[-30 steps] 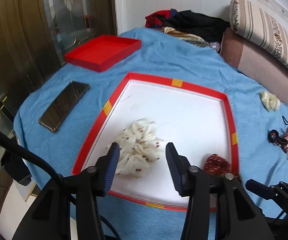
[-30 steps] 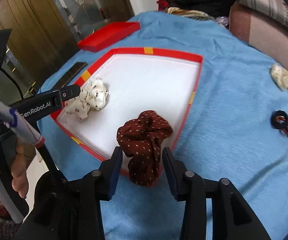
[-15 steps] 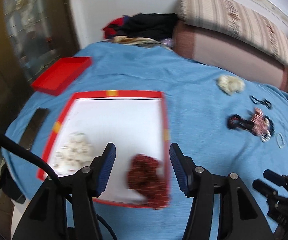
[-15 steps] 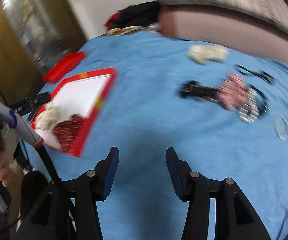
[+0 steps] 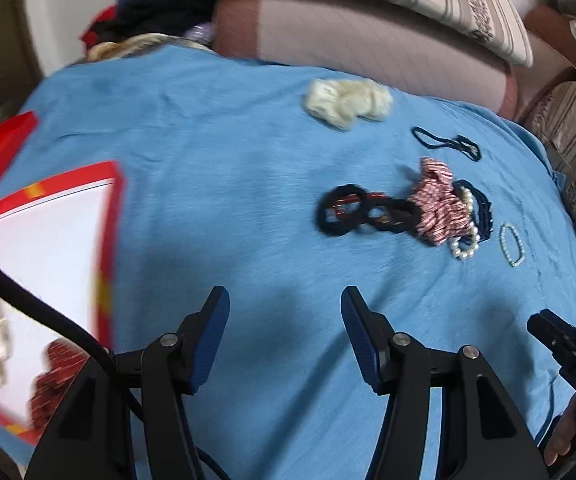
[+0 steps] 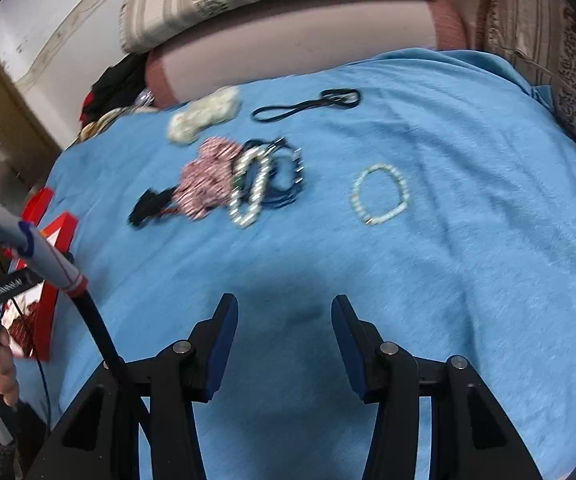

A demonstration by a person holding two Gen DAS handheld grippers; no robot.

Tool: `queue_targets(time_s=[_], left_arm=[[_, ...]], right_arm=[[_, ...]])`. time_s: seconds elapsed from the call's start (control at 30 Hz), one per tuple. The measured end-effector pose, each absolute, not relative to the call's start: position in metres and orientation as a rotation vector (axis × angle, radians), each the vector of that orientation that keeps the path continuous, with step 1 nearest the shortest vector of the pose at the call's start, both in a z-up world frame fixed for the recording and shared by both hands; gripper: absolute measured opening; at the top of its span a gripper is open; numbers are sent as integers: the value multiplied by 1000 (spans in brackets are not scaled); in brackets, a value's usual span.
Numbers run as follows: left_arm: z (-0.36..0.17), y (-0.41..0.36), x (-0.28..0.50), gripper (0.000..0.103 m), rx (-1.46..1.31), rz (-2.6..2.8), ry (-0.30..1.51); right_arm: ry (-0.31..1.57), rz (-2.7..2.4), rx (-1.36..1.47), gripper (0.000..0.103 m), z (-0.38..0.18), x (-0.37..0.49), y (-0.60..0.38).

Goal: Organize jewelry
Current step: 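Grasp the red-white checked scrunchie with the left gripper while the right grasps the pearl bracelet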

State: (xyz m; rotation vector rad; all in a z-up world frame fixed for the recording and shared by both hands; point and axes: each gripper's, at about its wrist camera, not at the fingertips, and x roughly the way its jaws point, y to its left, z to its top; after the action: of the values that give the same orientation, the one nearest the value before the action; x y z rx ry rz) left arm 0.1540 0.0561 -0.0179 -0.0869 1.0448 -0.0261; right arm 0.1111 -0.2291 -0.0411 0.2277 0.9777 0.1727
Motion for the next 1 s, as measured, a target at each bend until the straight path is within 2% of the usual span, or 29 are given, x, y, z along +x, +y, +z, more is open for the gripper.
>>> queue_targets(time_s=[0.3,0.63,0.7,0.73,0.77,0.83,0.87,0.9,1.0], left_arm=[[-20,-16,203,57,-29,-240,1002],[-45,-58,276,57,-29,-364,1075],[-50,-64,282,54,-31,-389,1094],[-50,-66,283,44,-33,-401,1099],[-50,-68,283,27,-45,-421,1102],[-48,-72,281,10,-64,-446,1122],[-45,-73,278,9,-71,-454,1122],[-43,-73,273,8,-80,-465,1123],[-31,-72,251,7,-131,-522,1134]], right_arm=[[952,104,261,53,-51,149,-257],[960,76,251,56,-71,183,-270],[966,64,241,56,-76,189,-270],[974,58,242,55,-80,193,-271],[971,50,242,53,-82,196,-271],[968,39,220,36,-81,199,-270],[975,41,212,28,-81,201,-270],[983,46,214,10,-81,201,-270],[995,81,243,6,-76,192,-269]])
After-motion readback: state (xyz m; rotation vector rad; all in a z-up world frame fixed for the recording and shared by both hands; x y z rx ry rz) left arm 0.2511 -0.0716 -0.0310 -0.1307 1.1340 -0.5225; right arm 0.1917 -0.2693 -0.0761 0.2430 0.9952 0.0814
